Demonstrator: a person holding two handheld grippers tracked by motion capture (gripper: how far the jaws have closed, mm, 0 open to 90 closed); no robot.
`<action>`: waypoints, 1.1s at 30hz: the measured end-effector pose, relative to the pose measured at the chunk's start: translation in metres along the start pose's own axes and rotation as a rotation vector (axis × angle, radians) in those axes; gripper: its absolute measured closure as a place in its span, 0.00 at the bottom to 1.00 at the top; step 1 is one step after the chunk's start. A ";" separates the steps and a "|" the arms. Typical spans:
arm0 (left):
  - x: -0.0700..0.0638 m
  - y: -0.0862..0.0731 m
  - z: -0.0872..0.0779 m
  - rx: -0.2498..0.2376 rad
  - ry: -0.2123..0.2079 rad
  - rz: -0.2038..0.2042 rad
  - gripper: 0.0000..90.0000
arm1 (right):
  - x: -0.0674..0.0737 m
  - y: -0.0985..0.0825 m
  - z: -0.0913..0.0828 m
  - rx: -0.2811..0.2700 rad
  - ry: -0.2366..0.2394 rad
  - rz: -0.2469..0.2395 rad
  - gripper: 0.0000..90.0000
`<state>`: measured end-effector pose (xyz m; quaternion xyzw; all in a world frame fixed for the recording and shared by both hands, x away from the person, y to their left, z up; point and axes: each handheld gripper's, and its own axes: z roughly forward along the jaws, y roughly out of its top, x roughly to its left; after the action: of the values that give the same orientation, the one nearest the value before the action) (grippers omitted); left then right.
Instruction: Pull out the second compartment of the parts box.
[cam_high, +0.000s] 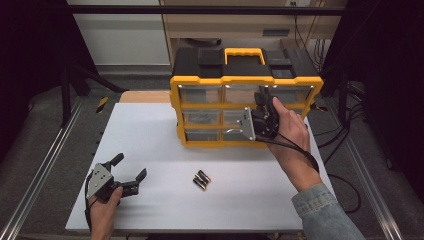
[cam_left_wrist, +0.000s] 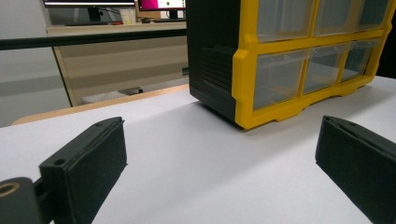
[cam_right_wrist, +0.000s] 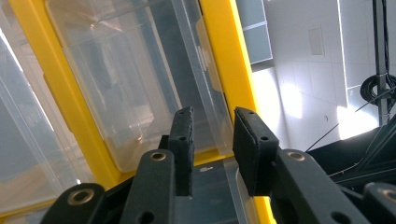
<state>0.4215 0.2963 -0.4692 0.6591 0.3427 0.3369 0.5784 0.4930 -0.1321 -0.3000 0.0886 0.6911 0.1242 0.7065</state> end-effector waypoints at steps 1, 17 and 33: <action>0.000 0.000 0.000 0.001 0.000 0.001 0.02 | 0.001 0.000 0.001 -0.001 -0.007 -0.003 0.78; 0.000 0.000 0.000 0.003 -0.002 0.005 0.02 | 0.002 0.002 0.007 0.007 -0.022 -0.047 0.83; 0.000 0.001 0.000 0.002 -0.002 0.005 0.02 | 0.009 0.002 0.010 0.003 -0.074 -0.105 0.87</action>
<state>0.4211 0.2962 -0.4687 0.6610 0.3408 0.3376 0.5771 0.5026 -0.1267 -0.3072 0.0577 0.6683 0.0824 0.7370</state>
